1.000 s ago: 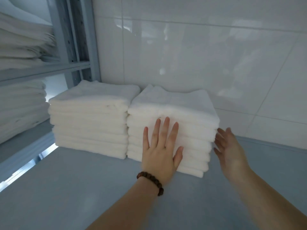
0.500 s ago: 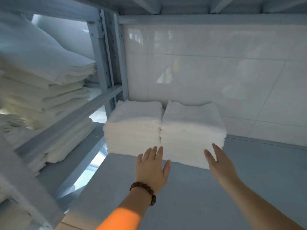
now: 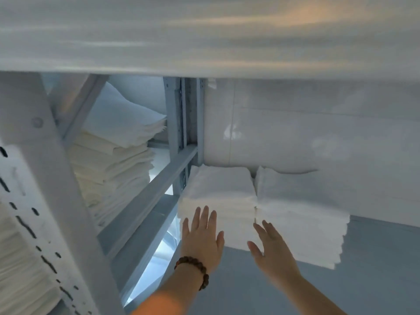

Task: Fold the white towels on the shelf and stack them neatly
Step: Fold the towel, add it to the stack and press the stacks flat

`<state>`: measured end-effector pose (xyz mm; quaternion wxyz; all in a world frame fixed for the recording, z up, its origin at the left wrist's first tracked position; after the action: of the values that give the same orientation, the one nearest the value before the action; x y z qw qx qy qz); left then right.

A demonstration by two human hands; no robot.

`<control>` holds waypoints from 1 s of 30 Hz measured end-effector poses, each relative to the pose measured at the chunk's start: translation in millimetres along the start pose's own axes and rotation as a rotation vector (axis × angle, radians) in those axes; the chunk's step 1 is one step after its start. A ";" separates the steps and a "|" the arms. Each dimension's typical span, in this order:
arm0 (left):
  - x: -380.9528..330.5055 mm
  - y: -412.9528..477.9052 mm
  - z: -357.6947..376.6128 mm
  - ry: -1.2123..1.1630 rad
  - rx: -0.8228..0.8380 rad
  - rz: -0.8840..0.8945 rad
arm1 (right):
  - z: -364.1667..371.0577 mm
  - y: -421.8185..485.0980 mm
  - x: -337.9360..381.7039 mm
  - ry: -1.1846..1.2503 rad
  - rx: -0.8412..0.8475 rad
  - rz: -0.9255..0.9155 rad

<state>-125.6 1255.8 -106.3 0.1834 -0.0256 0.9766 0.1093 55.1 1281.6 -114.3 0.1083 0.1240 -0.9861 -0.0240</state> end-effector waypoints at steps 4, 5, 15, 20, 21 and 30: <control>10.7 28.3 7.2 0.023 -0.002 0.009 | 0.1 39.0 10.6 -0.105 -0.052 -0.079; 12.1 33.4 8.5 0.033 -0.018 0.016 | -2.8 48.5 12.3 -0.131 -0.074 -0.096; 47.8 102.9 31.0 0.131 -0.151 0.101 | 7.2 148.0 16.1 -0.263 -0.243 -0.205; 75.0 123.6 55.1 0.170 -0.101 0.114 | 42.5 156.9 5.5 -0.464 -0.217 -0.243; 80.3 122.3 61.1 0.168 -0.107 0.121 | 48.3 154.2 4.2 -0.493 -0.232 -0.249; 91.7 118.3 57.0 0.226 -0.202 0.166 | 34.9 147.0 -4.8 -0.485 -0.289 -0.323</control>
<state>-201.6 1383.0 -167.3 0.0593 0.0248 0.9738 0.2180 16.8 1425.9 -138.4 -0.1182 0.2526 -0.9372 -0.2094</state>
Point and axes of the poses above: each hand's wrist, its own y-axis towards the middle knuckle, its own z-axis out of the palm, x = y × z, the point moved 1 cm from there along y, towards the middle knuckle, and after that the axes turned 12 degrees about -y, right-handed, at the moved point
